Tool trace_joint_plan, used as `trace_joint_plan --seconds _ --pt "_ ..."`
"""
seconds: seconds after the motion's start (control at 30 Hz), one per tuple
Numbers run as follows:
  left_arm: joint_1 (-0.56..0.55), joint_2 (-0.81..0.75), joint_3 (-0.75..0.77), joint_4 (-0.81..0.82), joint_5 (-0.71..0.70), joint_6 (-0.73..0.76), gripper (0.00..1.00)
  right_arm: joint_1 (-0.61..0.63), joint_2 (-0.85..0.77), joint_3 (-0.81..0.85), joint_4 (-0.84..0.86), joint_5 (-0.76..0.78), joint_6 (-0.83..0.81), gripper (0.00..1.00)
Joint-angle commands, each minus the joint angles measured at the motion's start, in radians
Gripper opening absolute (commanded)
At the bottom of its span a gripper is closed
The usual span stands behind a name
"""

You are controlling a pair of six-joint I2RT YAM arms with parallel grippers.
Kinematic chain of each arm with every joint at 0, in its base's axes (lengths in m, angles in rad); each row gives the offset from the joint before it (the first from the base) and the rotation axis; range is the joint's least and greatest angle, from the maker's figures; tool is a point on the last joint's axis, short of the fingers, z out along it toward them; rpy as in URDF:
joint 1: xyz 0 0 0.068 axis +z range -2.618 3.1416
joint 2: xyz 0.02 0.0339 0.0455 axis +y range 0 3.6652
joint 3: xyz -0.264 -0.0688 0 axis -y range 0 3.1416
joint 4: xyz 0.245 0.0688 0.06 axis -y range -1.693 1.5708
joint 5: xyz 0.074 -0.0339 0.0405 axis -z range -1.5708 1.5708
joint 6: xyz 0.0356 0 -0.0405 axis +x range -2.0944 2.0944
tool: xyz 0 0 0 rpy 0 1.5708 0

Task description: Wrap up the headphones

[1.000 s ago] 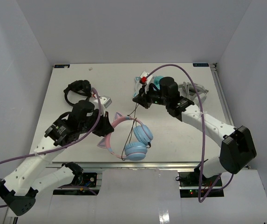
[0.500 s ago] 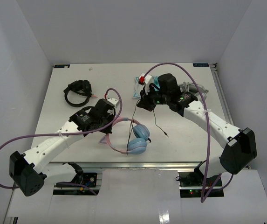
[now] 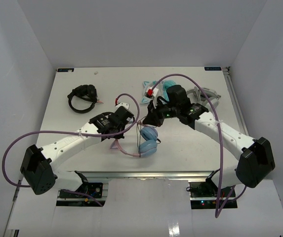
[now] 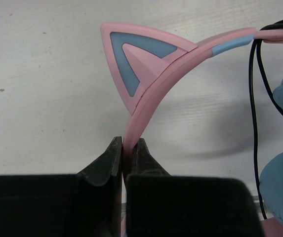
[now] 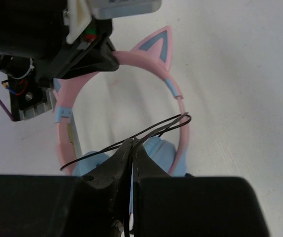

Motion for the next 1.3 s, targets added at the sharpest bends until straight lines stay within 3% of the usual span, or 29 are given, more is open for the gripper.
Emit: trace_joint_plan --seconds 0.0,0.4,0.67,1.0,1.27 --pt "0.002 0.016 0.055 -0.047 -0.163 -0.127 0.00 0.015 -0.094 -0.050 0.148 -0.154 0.074 0.08" --pt "0.003 0.105 0.122 -0.141 -0.293 -0.299 0.00 0.077 -0.141 -0.154 0.315 -0.264 0.181 0.08" --pt "0.002 0.097 0.167 -0.219 -0.340 -0.397 0.00 0.112 -0.152 -0.215 0.371 -0.243 0.206 0.08" --pt "0.005 0.056 0.243 -0.313 -0.380 -0.516 0.00 0.192 -0.216 -0.295 0.386 -0.095 0.227 0.08" --pt "0.010 -0.003 0.283 -0.337 -0.373 -0.552 0.00 0.278 -0.264 -0.386 0.401 0.163 0.232 0.08"
